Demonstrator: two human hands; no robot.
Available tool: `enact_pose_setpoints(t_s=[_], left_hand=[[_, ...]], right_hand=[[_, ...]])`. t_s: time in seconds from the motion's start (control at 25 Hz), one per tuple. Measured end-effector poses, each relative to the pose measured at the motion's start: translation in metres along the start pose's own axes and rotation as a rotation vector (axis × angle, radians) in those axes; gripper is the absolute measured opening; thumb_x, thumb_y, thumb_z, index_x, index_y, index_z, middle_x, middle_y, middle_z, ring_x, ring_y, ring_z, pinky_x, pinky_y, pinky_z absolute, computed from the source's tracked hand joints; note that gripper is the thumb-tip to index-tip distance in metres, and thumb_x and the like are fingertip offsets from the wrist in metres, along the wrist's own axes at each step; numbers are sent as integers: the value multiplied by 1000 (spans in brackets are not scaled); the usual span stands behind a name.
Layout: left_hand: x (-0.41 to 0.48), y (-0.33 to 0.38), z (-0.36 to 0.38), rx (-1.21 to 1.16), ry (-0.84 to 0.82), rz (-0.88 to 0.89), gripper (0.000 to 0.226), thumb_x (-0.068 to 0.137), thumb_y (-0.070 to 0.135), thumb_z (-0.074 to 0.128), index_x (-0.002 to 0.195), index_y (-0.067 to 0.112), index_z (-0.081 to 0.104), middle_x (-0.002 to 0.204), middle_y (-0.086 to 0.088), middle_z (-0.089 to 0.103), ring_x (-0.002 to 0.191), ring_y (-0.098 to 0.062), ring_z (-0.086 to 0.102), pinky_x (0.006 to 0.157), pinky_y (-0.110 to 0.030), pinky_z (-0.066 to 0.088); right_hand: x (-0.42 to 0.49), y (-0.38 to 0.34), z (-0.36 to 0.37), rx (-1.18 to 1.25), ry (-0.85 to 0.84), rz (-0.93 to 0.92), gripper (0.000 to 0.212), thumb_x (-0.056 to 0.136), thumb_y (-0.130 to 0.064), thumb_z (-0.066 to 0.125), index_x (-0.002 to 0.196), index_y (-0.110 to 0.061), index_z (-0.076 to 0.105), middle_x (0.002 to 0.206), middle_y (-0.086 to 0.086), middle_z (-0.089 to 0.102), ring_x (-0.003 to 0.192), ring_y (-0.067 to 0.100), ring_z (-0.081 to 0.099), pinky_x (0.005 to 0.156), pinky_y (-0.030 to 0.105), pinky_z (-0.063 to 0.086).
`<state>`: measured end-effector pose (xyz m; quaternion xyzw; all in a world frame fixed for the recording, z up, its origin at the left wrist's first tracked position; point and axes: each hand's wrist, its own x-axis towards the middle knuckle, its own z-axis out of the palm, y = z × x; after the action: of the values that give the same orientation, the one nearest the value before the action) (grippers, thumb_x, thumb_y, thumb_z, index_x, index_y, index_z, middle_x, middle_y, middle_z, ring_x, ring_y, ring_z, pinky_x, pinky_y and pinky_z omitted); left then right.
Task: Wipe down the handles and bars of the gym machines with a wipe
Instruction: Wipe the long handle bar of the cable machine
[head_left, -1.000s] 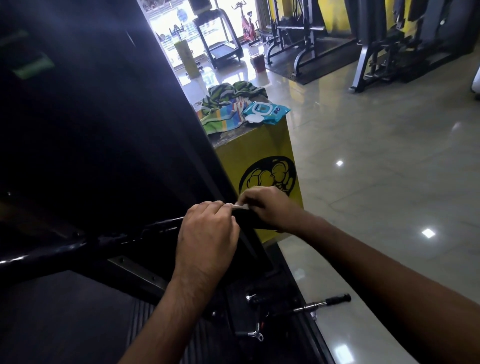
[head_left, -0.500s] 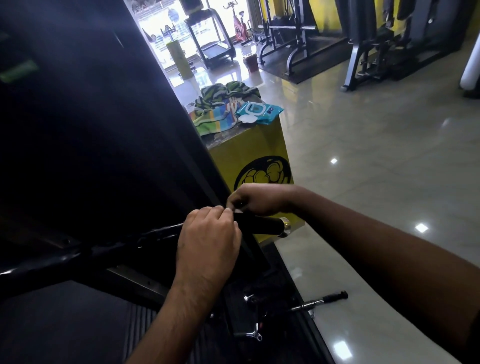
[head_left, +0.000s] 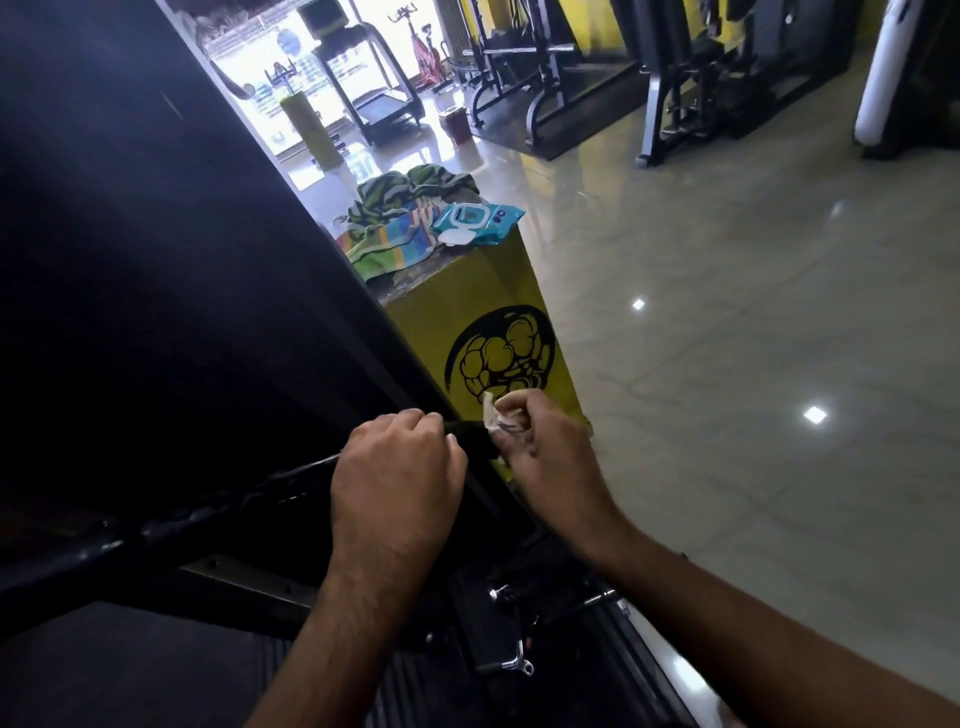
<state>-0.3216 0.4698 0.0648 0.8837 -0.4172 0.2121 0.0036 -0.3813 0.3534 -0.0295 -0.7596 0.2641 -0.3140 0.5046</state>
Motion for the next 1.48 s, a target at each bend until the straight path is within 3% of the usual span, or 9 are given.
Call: enact_pose_setpoints(t_s=[0.28, 0.4, 0.48, 0.64, 0.84, 1.04, 1.2, 1.32, 1.48], left_hand=[[-1, -8, 4, -9, -31, -2, 16, 87, 24, 60, 79, 16, 71, 77, 2, 69, 73, -17, 64, 76, -36, 52], [-5, -12, 7, -2, -38, 4, 15, 86, 22, 61, 76, 16, 70, 73, 3, 67, 70, -18, 63, 75, -36, 52], [-7, -15, 9, 8, -38, 27, 15, 87, 22, 61, 78, 16, 70, 75, 3, 67, 72, -18, 64, 77, -36, 52], [-2, -17, 10, 49, 61, 96, 19, 77, 15, 74, 94, 7, 76, 95, -8, 74, 91, -24, 70, 86, -40, 54], [-2, -15, 9, 46, 110, 136, 23, 80, 15, 72, 100, 4, 74, 100, -11, 74, 96, -25, 70, 89, -41, 52], [1, -16, 7, 38, 139, 149, 25, 74, 12, 79, 97, 4, 75, 98, -11, 74, 94, -25, 71, 87, -41, 54], [0, -12, 6, 27, 164, 152, 24, 75, 14, 78, 97, 4, 75, 98, -12, 74, 93, -26, 71, 86, -41, 54], [2, -10, 6, 22, 168, 132, 22, 75, 15, 77, 95, 4, 75, 96, -11, 75, 92, -26, 71, 85, -41, 54], [3, -13, 9, 3, 141, 71, 18, 77, 13, 77, 93, 5, 76, 94, -10, 75, 90, -25, 71, 83, -41, 55]], right_hand=[[-16, -16, 54, 1175, 257, 912, 8, 101, -10, 51, 100, -12, 58, 83, 4, 62, 73, 13, 58, 66, 26, 51], [-18, -25, 71, 1386, 237, 1020, 27, 98, 5, 43, 81, -11, 56, 75, 6, 57, 59, 13, 54, 49, 20, 48], [-14, -21, 81, 1451, 184, 1084, 23, 95, 10, 41, 94, -1, 62, 85, 15, 64, 64, 20, 63, 50, 24, 53], [1, -7, 85, 1659, 90, 1018, 28, 94, 8, 34, 110, 6, 58, 97, 21, 61, 78, 25, 66, 74, 32, 60], [8, -8, 83, 1724, -27, 1015, 36, 98, -2, 31, 124, 3, 55, 94, 18, 66, 71, 22, 70, 55, 25, 58], [3, -25, 80, 1679, -303, 973, 30, 101, -14, 45, 120, -4, 67, 103, 16, 71, 95, 23, 69, 90, 29, 55], [1, -23, 76, 1744, -139, 998, 27, 100, -5, 39, 113, -6, 63, 87, 14, 72, 73, 20, 72, 65, 27, 60], [-15, -28, 60, 1769, -13, 903, 15, 93, -4, 54, 100, 0, 66, 95, 13, 68, 80, 18, 70, 83, 29, 59], [-6, -27, 36, 1500, 254, 648, 8, 92, -4, 62, 100, -1, 64, 87, 9, 67, 77, 13, 69, 75, 24, 59]])
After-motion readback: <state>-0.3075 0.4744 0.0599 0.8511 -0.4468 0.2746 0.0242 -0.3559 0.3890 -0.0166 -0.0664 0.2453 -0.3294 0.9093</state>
